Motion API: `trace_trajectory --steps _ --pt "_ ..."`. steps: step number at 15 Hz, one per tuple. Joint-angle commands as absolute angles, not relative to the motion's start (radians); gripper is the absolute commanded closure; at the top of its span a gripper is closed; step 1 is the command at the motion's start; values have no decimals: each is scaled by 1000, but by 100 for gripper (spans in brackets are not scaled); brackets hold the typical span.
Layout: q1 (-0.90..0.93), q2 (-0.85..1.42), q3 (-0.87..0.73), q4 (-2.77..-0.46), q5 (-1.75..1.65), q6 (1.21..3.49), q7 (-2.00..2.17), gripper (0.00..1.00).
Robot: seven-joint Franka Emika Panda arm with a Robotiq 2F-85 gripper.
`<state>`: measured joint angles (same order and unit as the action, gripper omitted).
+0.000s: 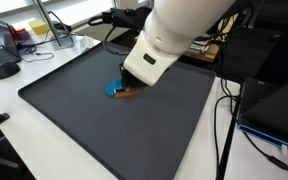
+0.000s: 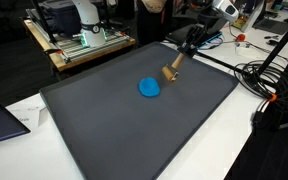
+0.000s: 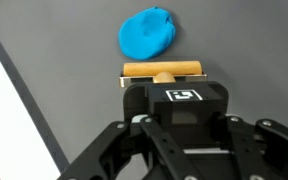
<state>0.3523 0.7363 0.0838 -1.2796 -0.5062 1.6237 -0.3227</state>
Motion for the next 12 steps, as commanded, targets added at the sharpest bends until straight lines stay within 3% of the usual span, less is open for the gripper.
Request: trace_trajectory --steps 1,12 --pt "367 791 88 -1190 -538 1553 -389 77" --pt "148 738 117 -1098 -262 1487 -502 77"
